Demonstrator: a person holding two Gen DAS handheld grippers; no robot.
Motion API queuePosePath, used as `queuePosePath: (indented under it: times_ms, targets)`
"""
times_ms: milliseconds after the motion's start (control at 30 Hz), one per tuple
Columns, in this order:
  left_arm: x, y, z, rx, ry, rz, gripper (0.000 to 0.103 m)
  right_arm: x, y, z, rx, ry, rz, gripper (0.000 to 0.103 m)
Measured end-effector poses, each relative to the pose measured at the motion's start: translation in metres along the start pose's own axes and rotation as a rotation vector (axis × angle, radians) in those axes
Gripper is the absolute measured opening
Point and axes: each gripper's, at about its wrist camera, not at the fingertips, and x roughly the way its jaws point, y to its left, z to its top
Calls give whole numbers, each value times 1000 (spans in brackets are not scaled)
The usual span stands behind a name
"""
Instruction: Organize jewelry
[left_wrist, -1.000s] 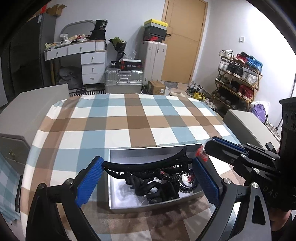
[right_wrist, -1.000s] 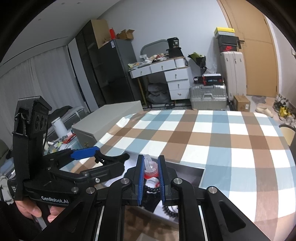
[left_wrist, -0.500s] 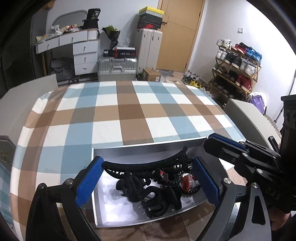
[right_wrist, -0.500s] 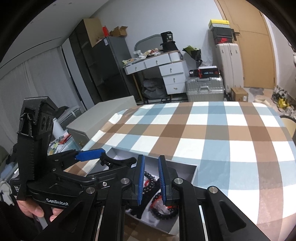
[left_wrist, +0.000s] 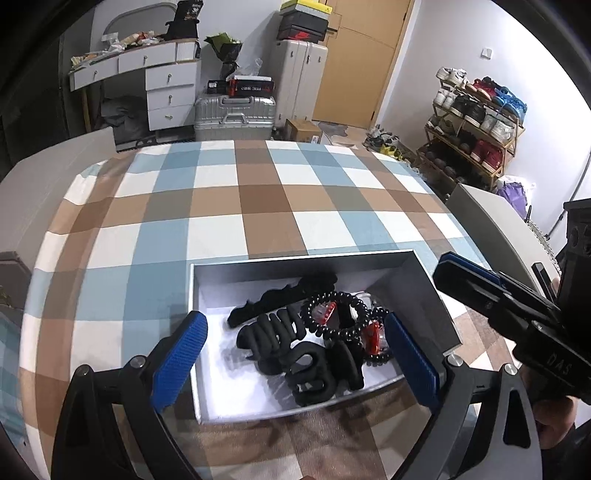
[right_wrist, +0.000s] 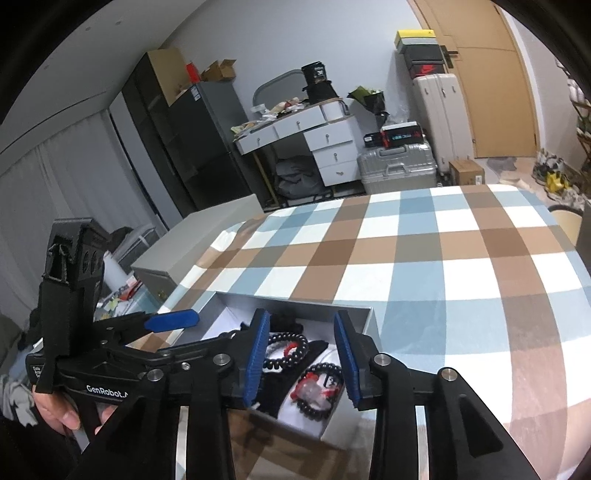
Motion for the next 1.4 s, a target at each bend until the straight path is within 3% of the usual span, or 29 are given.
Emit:
queuePosePath:
  times_ms: [367, 700, 800, 933, 1133, 1400]
  targets:
    - [-40, -4, -4, -1, -125, 48, 95, -40, 19, -3, -10, -68, -7, 53]
    - [-90, -5, -18, -24, -399, 213, 95, -74, 46, -12, -50, -146, 15, 79]
    - [-94, -5, -21, -29, -435, 278, 95, -83, 55, -15, -63, -172, 24, 89]
    - [-94, -2, -28, -54, -465, 293, 95, -98, 70, -23, -116, -251, 26, 102]
    - [-88, -1, -42, -52, -503, 307, 95, -98, 75, -39, -135, -278, 12, 103]
    - [-72, 6, -55, -52, -512, 286, 95, -86, 66, -59, -210, -373, -105, 103]
